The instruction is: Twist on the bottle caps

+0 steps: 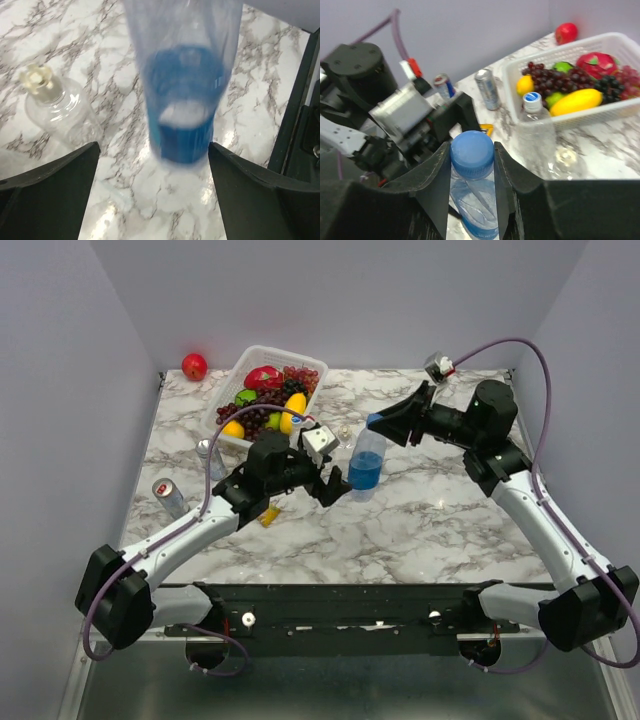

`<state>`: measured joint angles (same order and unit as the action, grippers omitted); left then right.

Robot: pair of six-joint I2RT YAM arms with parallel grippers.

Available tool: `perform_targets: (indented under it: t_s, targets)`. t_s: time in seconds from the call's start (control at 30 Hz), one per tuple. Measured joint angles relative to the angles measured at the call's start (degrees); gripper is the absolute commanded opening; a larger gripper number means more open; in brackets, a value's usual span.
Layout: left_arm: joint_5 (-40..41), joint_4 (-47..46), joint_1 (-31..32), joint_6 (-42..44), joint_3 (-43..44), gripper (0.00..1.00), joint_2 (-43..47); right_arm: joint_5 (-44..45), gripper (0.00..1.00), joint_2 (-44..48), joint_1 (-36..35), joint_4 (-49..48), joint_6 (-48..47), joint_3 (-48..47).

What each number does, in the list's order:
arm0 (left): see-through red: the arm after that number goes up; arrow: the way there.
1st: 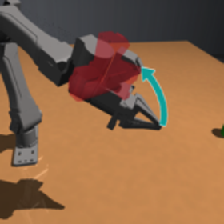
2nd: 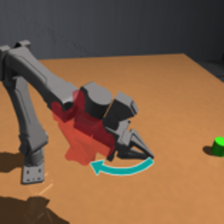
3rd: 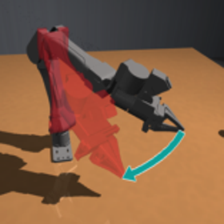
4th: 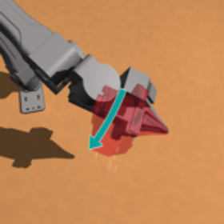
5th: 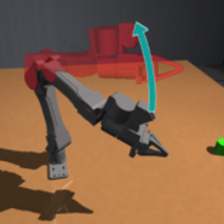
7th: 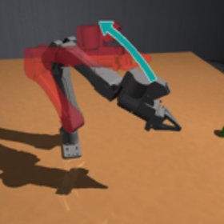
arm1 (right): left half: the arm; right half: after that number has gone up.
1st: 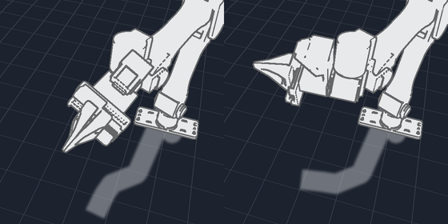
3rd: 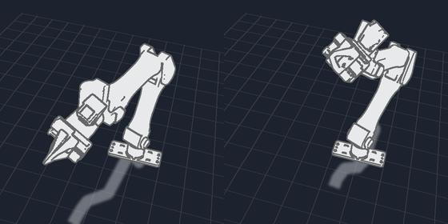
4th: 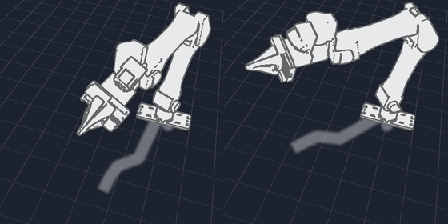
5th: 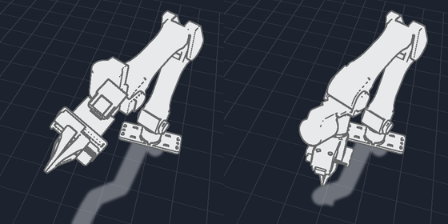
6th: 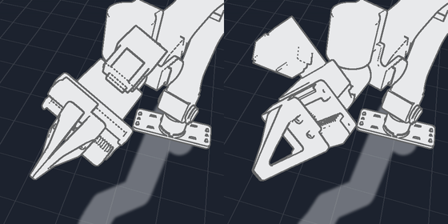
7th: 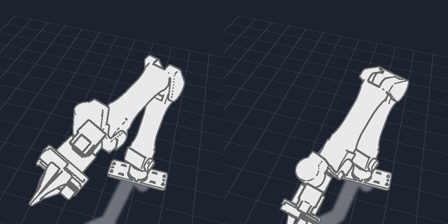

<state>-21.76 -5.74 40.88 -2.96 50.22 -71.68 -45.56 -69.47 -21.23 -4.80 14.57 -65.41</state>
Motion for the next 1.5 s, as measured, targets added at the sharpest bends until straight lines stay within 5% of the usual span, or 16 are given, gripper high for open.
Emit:
perform_targets:
  t_s: [0.4, 1.3, 1.5]
  targets:
    - [-10.58, 16.48, -6.34, 9.75, -3.91, 0.99, 8.28, -1.16, 0.25, -0.2, 8.96, -0.59, -17.11, 5.99]
    - [-13.38, 31.89, -6.58, 16.24, -1.25, 0.99, 4.42, -7.1, 0.38, -8.41, 13.79, -24.37, -19.1, 21.44]
    - [-13.38, 32.2, -6.69, 16.9, 0.46, 0.99, 2.6, -7.54, 0.55, -8.39, 13.86, -26.88, -18.86, 22.62]
